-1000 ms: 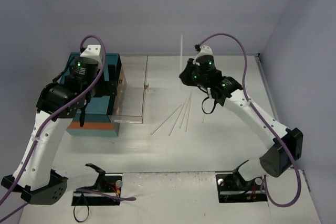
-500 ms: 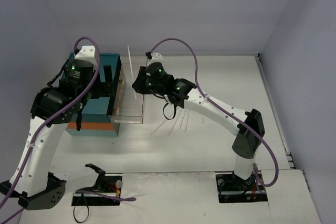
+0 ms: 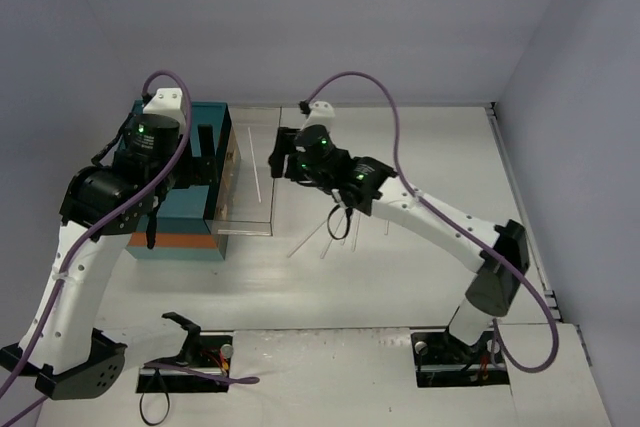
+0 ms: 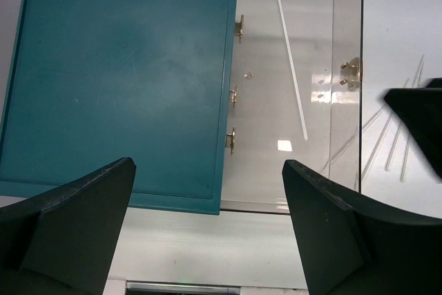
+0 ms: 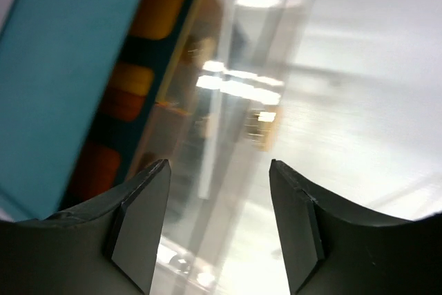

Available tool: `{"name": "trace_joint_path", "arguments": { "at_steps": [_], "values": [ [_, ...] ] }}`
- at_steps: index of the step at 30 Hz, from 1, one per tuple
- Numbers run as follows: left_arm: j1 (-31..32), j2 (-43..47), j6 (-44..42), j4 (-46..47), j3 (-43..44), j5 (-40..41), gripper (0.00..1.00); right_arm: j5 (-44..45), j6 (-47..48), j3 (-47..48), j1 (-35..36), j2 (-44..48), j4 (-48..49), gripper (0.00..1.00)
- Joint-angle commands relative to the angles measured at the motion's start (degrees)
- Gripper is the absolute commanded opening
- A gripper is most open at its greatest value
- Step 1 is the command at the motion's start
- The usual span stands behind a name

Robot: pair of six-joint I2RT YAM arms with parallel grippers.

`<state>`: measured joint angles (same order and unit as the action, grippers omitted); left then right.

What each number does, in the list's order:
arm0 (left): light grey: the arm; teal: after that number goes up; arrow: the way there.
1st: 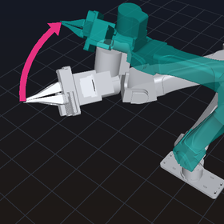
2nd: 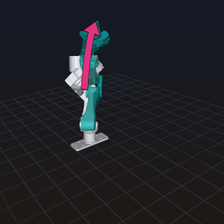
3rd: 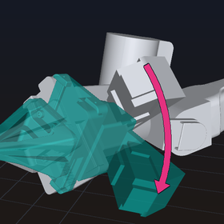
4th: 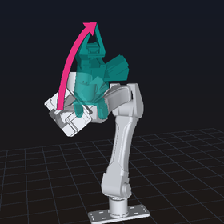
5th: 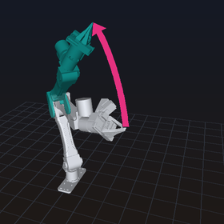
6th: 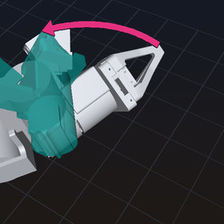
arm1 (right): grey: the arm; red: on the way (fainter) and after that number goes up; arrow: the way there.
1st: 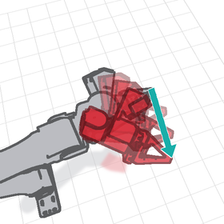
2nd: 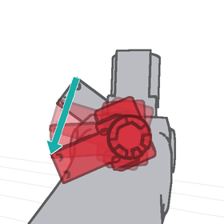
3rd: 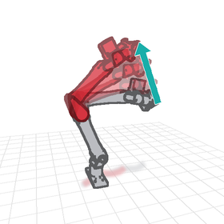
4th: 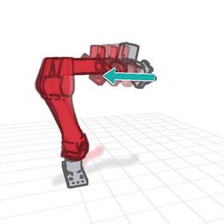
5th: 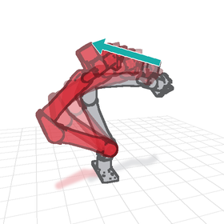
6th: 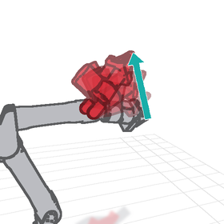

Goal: Sort the eating utensils into containers

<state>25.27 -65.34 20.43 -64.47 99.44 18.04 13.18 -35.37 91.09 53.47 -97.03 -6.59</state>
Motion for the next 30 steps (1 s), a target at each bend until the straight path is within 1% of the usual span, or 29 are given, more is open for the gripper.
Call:
{"name": "trace_joint_path", "arguments": {
  "at_steps": [1,3,6,8,11,14,19,24,30],
  "values": [
    [-0.58,-1.06,1.0,1.89,0.8,-0.13,0.86,7.09,3.11,-9.51,-9.01,11.46,-2.09,0.57],
    [-0.58,-1.46,1.03,1.9,0.95,-0.47,0.86,6.74,3.13,-16.28,-14.02,14.95,-3.23,0.58],
    [-0.64,-1.67,1.17,2.04,1.11,-0.55,0.86,3.9,4.28,-21.94,-19.32,17.01,-4.16,0.62],
    [-0.67,-1.9,1.28,2.15,1.02,-0.65,0.86,-0.81,4.63,-25.89,-24.23,16.99,-4.39,0.63],
    [-0.67,-2.16,1.28,2.06,1.02,-0.99,0.86,-4.34,6.12,-29.84,-28.35,15.21,-4.3,0.64],
    [-0.67,-2.06,1.18,2.05,0.98,-1.14,0.86,-7.44,7.59,-31.18,-30.31,11.43,-4.38,0.64],
    [-0.75,-1.3,0.93,1.97,-0.18,-1.07,0.86,-8.26,7.92,-31.94,-31.23,5.04,-4.14,0.62],
    [-0.75,-0.07,0.59,1.8,-1.08,-0.73,0.86,-9.9,8.38,-31.34,-31.92,-0.95,-3.62,0.54],
    [-0.84,0.74,0.58,1.71,-1.62,-0.72,0.86,-10.55,8.38,-32.05,-32.72,-4.39,-1.5,0.45]
  ]
}}
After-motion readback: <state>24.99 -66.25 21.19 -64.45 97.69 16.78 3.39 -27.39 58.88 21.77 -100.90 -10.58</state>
